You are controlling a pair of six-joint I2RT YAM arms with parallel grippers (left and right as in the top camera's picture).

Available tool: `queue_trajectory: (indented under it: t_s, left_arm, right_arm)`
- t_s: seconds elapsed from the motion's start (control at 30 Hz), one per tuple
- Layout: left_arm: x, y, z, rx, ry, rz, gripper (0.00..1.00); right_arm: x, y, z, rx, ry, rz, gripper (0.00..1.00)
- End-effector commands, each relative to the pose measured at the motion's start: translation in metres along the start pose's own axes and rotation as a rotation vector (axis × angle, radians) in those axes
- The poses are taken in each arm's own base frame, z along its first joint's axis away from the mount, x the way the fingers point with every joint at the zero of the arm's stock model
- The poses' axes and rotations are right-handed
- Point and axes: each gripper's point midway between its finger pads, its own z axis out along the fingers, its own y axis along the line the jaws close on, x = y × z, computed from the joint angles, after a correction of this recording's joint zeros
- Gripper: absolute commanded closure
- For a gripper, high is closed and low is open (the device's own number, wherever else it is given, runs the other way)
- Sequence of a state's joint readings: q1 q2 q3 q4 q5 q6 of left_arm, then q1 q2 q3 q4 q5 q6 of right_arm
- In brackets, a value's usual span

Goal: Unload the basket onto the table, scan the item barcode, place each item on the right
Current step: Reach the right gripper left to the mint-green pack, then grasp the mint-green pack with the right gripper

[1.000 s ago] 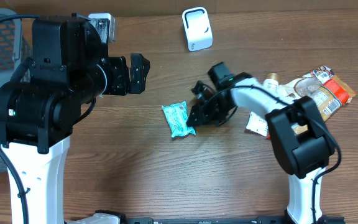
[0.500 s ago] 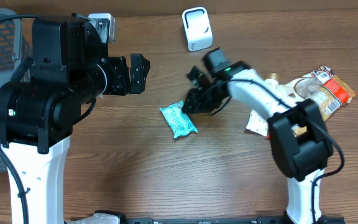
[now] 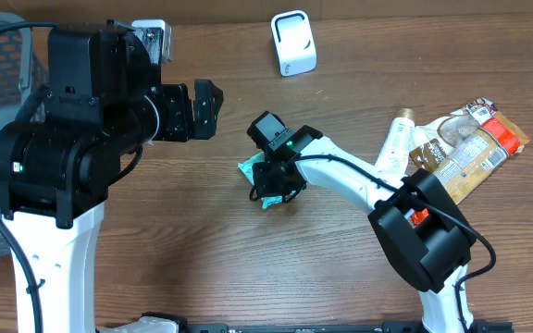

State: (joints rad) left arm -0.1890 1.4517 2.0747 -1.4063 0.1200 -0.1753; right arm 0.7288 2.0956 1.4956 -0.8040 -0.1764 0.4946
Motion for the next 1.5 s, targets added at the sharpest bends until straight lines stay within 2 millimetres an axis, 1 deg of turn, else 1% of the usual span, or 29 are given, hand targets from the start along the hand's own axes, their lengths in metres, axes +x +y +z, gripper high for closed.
queue_trajectory:
  t_s: [0.0,0.07,0.1,0.17,0.2,0.27,0.3,0.47,0.57,0.63,0.7,0.77,0.8,0.87,0.93,1.0,1.03,1.2,1.27,1.3,1.33,1.37,1.43,1.47]
  left_arm:
    - [-0.001,-0.001,0.0,0.005,-0.004,0.023,0.01]
    - [-0.001,-0.001,0.0,0.005,-0.004,0.023,0.0]
    - [-0.001,-0.001,0.0,0.005,-0.004,0.023,0.0]
    - [-0.001,-0.001,0.0,0.005,-0.004,0.023,0.0]
    - [-0.001,-0.001,0.0,0.005,-0.004,0.023,0.0]
    - [-0.001,-0.001,0.0,0.005,-0.004,0.024,0.0]
    - [-0.001,-0.001,0.0,0.005,-0.004,0.023,0.0]
    - [-0.001,-0.001,0.0,0.005,-0.004,0.023,0.0]
    - [-0.001,-0.001,0.0,0.005,-0.004,0.023,0.0]
    - [-0.001,-0.001,0.0,0.005,-0.004,0.023,0.0]
    - [-0.001,-0.001,0.0,0.005,-0.004,0.023,0.0]
    - [-0.001,-0.001,0.0,0.005,-0.004,0.023,0.0]
    - [-0.001,-0.001,0.0,0.005,-0.004,0.023,0.01]
    - [-0.001,-0.001,0.0,0.005,-0.004,0.023,0.0]
    - [-0.001,-0.001,0.0,0.005,-0.004,0.023,0.0]
    - [-0.001,-0.001,0.0,0.005,-0.004,0.024,0.0]
    - [-0.001,-0.001,0.0,0.005,-0.004,0.023,0.01]
    - [-0.001,-0.001,0.0,0.005,-0.004,0.023,0.0]
    - [-0.001,-0.001,0.0,0.005,-0.004,0.023,0.0]
    - [-0.001,-0.001,0.0,0.005,-0.004,0.023,0.0]
    - [-0.001,-0.001,0.0,0.005,-0.004,0.023,0.0]
    - [-0.001,-0.001,0.0,0.005,-0.004,0.023,0.0]
    - [-0.001,-0.001,0.0,0.005,-0.004,0.023,0.0]
    - [-0.001,-0.001,0.0,0.005,-0.004,0.023,0.0]
  right_arm:
    - [0.0,-0.023,0.004,0.099,-0.027,0.041,0.96]
    - [0.0,-0.023,0.004,0.098,-0.027,0.041,0.96]
    - [0.001,-0.022,0.005,0.096,-0.024,0.041,0.94]
    - [0.003,-0.02,0.005,0.083,-0.013,0.037,0.81]
    - [0.005,-0.019,0.005,0.075,-0.004,0.038,0.72]
    - [0.008,-0.015,0.005,0.055,0.015,0.031,0.6]
    - [0.01,-0.013,0.005,0.041,0.028,0.023,0.51]
    - [0.017,-0.012,0.004,0.026,0.06,-0.039,0.34]
    - [0.017,-0.014,0.0,0.031,0.072,-0.151,0.29]
    - [0.014,-0.018,-0.005,0.037,0.079,-0.282,0.29]
    - [0.013,-0.023,-0.008,0.055,0.091,-0.472,0.28]
    - [0.009,-0.038,-0.01,0.127,0.098,-0.65,0.28]
    - [0.004,-0.047,-0.011,0.182,0.09,-0.701,0.27]
    - [-0.008,-0.061,-0.015,0.279,0.067,-0.743,0.28]
    - [-0.02,-0.067,-0.022,0.351,0.034,-0.746,0.3]
    - [-0.027,-0.062,-0.03,0.354,0.009,-0.741,0.32]
    - [-0.032,-0.058,-0.037,0.351,-0.017,-0.717,0.34]
    - [-0.057,-0.033,-0.078,0.306,-0.178,-0.558,0.34]
    - [-0.062,-0.021,-0.089,0.259,-0.226,-0.538,0.34]
    - [-0.064,-0.019,-0.091,0.252,-0.239,-0.535,0.36]
    - [-0.067,-0.017,-0.092,0.247,-0.255,-0.517,0.38]
    - [-0.069,-0.016,-0.091,0.24,-0.268,-0.494,0.43]
    - [-0.073,-0.016,-0.085,0.229,-0.282,-0.424,0.55]
    - [-0.074,-0.019,-0.082,0.233,-0.288,-0.371,0.65]
